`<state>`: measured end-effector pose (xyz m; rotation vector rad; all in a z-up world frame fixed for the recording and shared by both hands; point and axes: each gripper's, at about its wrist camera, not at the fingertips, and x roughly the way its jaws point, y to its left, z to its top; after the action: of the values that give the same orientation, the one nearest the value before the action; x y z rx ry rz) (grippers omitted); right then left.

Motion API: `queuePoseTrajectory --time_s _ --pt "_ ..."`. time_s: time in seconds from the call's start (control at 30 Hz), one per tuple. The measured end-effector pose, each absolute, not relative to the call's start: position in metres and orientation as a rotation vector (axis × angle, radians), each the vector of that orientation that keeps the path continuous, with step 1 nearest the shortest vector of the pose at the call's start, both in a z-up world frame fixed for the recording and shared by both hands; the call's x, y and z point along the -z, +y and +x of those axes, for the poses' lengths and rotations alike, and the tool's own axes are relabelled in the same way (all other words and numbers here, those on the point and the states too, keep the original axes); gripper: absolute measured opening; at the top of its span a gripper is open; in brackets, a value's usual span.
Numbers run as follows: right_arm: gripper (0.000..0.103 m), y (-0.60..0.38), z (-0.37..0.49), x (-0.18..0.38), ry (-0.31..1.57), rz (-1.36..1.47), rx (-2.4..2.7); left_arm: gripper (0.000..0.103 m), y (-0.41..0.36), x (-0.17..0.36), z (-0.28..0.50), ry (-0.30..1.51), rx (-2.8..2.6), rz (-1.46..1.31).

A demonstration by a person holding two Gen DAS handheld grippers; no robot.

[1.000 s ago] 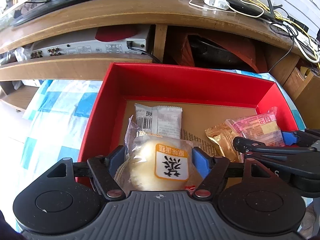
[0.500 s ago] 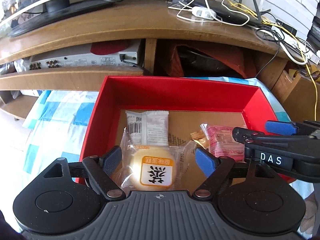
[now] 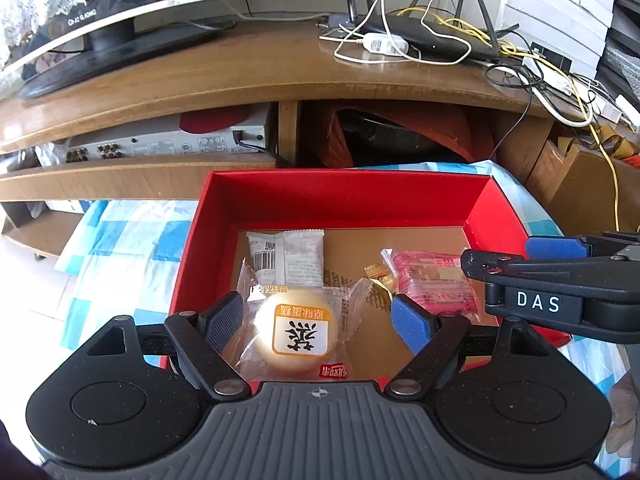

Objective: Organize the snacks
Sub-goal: 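Open both grippers to release the bun and cake packet, lift away, then grasp the purple wafer biscuit packet with the right gripper and lift it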

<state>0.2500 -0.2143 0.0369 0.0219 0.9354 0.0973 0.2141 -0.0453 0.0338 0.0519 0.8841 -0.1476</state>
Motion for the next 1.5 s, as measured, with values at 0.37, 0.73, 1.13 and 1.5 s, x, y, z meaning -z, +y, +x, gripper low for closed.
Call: queuePoseTrajectory --time_s 0.37,0.73,1.13,1.5 --pt "0.069 -0.208 0.221 -0.044 0.955 0.036 -0.149 0.086 -0.037 -0.041 0.186 0.892 0.149 0.067" --pt "0.070 -0.190 0.179 -0.040 1.041 0.052 -0.253 0.089 -0.013 -0.040 0.148 0.943 0.156 0.038" --pt "0.071 -0.155 0.145 -0.005 1.251 0.161 -0.336 0.091 0.026 -0.041 0.126 0.951 0.119 -0.018" --pt "0.081 -0.116 0.156 0.010 1.287 0.196 -0.311 0.092 0.045 -0.045 0.121 0.941 0.121 -0.061"
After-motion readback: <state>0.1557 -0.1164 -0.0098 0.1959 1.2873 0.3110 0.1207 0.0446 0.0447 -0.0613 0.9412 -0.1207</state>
